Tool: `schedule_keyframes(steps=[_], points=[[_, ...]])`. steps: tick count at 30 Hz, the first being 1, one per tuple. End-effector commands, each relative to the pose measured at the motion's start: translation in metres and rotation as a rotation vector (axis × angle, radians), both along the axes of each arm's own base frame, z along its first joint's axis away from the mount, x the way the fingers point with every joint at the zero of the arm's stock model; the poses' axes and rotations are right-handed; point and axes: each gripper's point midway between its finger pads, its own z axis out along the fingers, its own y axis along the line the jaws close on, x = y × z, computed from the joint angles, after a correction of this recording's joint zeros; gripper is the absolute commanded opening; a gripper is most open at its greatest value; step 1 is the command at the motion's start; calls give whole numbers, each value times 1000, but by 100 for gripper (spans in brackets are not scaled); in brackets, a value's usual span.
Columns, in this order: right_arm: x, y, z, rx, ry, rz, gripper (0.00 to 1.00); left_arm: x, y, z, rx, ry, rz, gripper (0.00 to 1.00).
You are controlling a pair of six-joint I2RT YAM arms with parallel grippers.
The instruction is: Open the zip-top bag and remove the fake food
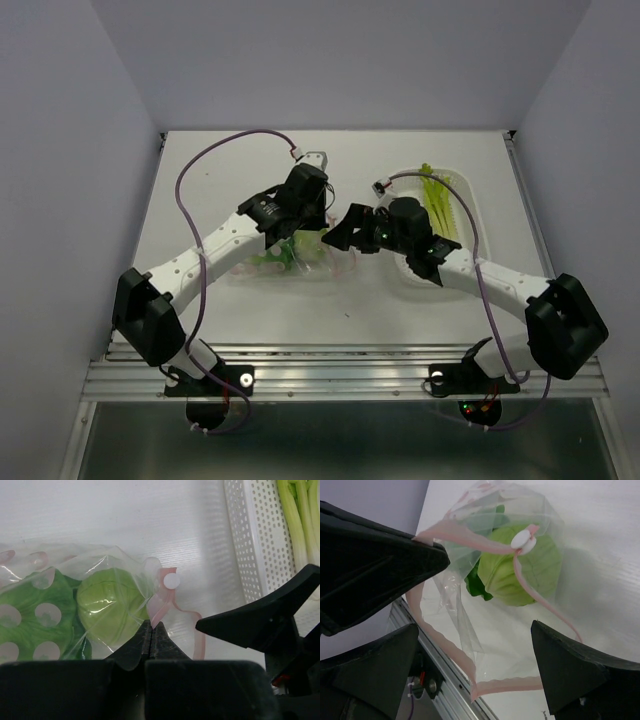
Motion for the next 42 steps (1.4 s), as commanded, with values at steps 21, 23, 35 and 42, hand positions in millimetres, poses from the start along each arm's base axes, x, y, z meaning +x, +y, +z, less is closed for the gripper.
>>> schedule_keyframes(steps=[21, 23, 35, 42], points=[[17, 5, -22, 125, 235, -295, 94, -1, -3, 29, -97, -63, 1, 0], [15, 9, -23, 120, 241, -286, 92, -1, -3, 29, -97, -62, 0, 0], [8, -16, -6, 53, 190, -372, 92, -1, -4, 28, -108, -64, 3, 0], [5, -12, -14, 24, 210, -372, 91, 0, -9, 33, -129, -71, -13, 0]])
